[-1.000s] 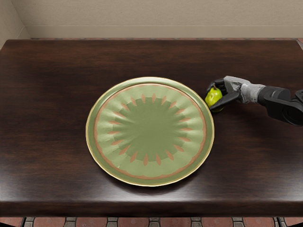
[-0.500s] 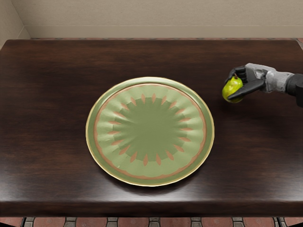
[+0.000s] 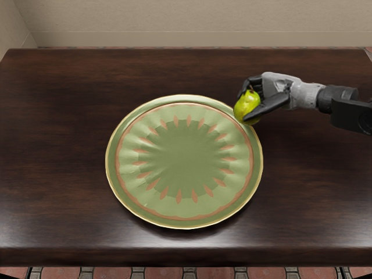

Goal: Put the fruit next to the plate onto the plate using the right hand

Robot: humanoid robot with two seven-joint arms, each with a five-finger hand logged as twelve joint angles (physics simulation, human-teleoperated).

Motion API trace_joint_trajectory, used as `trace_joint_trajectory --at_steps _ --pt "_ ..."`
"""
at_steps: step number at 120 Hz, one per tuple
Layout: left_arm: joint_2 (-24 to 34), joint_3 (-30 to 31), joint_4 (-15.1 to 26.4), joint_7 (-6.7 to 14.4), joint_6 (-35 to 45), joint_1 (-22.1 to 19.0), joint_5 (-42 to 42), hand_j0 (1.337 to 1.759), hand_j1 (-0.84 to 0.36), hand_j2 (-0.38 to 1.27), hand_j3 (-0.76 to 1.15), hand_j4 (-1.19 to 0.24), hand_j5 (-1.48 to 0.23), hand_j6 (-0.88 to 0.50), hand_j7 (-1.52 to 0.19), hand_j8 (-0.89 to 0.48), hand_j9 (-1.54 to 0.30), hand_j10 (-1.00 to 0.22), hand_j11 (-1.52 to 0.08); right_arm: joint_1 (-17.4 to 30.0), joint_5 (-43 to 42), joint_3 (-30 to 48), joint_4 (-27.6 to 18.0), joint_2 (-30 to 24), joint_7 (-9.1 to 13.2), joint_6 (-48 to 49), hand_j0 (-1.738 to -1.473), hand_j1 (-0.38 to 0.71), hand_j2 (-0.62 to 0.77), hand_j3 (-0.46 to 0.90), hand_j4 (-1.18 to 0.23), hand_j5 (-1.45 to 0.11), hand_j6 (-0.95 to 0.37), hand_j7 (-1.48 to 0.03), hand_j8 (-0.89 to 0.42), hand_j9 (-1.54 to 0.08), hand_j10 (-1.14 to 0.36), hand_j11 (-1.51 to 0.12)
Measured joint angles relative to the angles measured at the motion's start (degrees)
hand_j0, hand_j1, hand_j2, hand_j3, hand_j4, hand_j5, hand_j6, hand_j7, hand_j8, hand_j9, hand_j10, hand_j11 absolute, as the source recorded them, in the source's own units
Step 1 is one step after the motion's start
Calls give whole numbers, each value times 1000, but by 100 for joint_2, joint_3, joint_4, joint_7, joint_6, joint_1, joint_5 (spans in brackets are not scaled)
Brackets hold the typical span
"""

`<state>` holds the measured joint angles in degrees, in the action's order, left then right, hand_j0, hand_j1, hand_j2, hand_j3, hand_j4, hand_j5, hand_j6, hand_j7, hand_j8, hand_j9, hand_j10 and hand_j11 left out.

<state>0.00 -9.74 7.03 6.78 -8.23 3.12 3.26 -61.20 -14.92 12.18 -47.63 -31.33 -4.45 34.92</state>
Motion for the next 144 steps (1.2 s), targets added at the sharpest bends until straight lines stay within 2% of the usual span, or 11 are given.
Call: trace_joint_trajectory --at_steps 14,29,56,94,105,120,144 --pt "0 0 0 0 0 4 0 1658 348 0 0 -1 -1 -1 -1 -1 -1 -1 -1 -17 -2 -6 -530 -5 15 3 -1650 75 112 0 -825 -1067 -576 -1064 -432 -1063 -399 -1081" --pt "0 0 0 0 -1 -2 0 1658 348 0 0 -1 -1 -1 -1 -1 -1 -1 -1 -7 -41 -55 -780 126 66 3 -1650 74 111 1 -822 -1071 -574 -1065 -423 -1069 -403 -1090" --pt "0 0 0 0 -1 0 0 1658 348 0 0 -1 -1 -1 -1 -1 -1 -1 -1 22 -434 -93 -870 749 118 -47 -1651 83 124 1 -825 -1067 -567 -1066 -417 -1069 -391 -1092" --pt "0 0 0 0 -1 4 0 1658 348 0 0 -1 -1 -1 -1 -1 -1 -1 -1 60 -793 -124 -850 1335 174 -624 -1651 99 144 0 -818 -1052 -559 -1056 -415 -1058 -389 -1080" --pt "0 -1 0 0 0 -2 0 1658 348 0 0 -1 -1 -1 -1 -1 -1 -1 -1 63 -761 -119 -851 1399 179 -668 -1653 118 162 0 -733 -936 -561 -944 -449 -940 -400 -956" --pt "0 -2 0 -1 -1 -4 -1 1658 348 0 0 -1 -1 -1 -1 -1 -1 -1 -1 70 -725 -110 -857 1432 181 -678 -1655 133 70 0 -593 -761 -499 -766 -440 -764 -384 -771" --pt "0 -2 1 -1 1 -3 -1 1658 348 0 0 -1 -1 -1 -1 -1 -1 -1 -1 67 -693 -92 -861 1439 188 -668 -1657 49 -9 0 -403 -521 -368 -522 -346 -523 -300 -525"
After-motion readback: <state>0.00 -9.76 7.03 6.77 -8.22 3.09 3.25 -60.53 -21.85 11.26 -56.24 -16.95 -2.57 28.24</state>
